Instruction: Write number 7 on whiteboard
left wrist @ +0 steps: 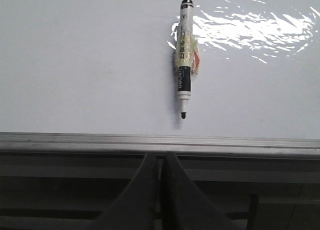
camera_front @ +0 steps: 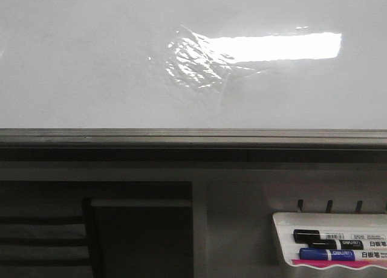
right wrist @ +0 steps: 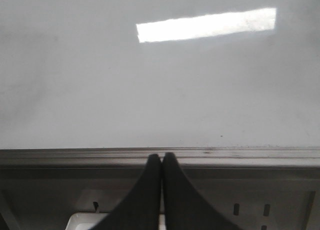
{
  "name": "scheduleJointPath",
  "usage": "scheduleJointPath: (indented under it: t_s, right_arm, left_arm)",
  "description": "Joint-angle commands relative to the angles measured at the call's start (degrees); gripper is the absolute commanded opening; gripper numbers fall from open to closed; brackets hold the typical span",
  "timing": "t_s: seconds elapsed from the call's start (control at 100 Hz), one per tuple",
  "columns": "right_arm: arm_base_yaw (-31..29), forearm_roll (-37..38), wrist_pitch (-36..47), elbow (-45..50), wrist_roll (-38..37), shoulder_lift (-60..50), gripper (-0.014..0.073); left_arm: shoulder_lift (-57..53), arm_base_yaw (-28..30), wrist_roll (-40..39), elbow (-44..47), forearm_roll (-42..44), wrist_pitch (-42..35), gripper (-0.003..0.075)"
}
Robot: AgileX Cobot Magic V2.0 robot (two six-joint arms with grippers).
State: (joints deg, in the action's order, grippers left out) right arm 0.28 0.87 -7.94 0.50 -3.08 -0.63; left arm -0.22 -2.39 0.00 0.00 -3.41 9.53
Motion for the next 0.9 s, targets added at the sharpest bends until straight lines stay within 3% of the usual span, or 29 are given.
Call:
scheduleJointPath:
  t_s: [0.0, 0.89]
  right_arm:
    - [-0.3, 0.0, 4.8, 1.8, 0.2, -1.0, -0.0071]
    - [-0.3, 0.0, 4.8, 1.8, 0.2, -1.0, -0.0071]
  left_arm:
    - [-1.7, 0.0, -0.4, 2.0, -0.5, -4.2, -0.0020]
    - [-1.7, 0.0, -0.4, 2.0, -0.5, -4.8, -0.0020]
